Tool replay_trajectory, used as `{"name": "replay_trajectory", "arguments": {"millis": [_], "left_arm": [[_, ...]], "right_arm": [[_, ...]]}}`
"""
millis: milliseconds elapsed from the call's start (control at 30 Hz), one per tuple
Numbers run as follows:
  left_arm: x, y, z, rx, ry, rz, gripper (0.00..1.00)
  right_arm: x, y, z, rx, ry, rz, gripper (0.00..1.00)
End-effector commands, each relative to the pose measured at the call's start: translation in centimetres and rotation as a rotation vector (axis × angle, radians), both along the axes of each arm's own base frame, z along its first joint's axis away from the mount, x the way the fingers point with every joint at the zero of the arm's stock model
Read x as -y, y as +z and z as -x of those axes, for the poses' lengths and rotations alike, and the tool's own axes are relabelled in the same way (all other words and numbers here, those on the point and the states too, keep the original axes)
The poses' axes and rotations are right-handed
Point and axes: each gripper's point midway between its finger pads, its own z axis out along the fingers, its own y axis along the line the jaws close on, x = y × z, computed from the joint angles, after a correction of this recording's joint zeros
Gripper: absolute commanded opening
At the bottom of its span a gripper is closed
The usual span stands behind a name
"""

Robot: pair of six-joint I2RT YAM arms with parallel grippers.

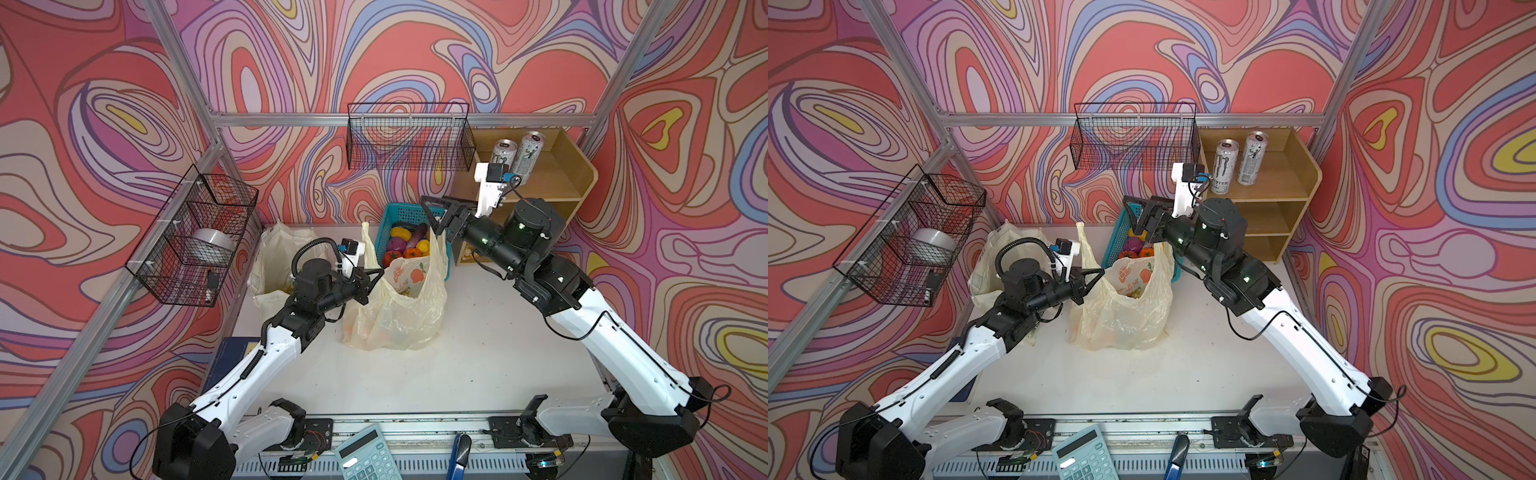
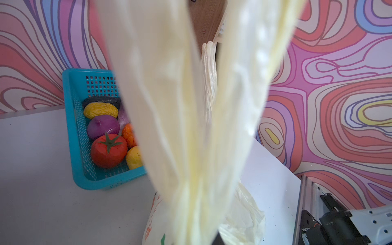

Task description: Place the mixed food into the grocery bags and tie them

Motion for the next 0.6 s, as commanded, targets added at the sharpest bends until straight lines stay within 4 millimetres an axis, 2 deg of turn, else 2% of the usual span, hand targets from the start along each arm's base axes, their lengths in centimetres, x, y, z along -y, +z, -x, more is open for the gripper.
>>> {"name": "replay_trajectory", "arguments": {"millis": [0,167,267,367,433,567], "left_arm": [[0.3,1.0,0.1,0.007,-0.025,-0.002,0.00],[0.2,0.8,0.2,0.010,-0.021,-0.005,0.00],[0.0,0.5,0.4,0.016,-0.022,-0.019,0.00],[0.0,0.4,0.7,0.024,-0.037,-0.034,0.00],[0.1,0.1,1.0,0.029,-0.048,-0.046,0.00],[0.2,-0.1,1.2,0.045,-0.070,-0.058,0.00]], "right_arm": [[1.2,1.1,0.9,0.027,-0.027,-0.008,0.80],[1.3,1.3,0.9,0.017,-0.029,0.000,0.81],[1.7,-0.4,0.3,0.026,-0.072,0.048,0.84],[2.8,-4.3,-1.5,0.012,-0.179,0.173,0.88],[3.9,-8.3,-3.3,-0.041,-0.207,0.240,0.90],[6.3,-15.4,-6.4,-0.169,-0.159,0.213,0.93]]}}
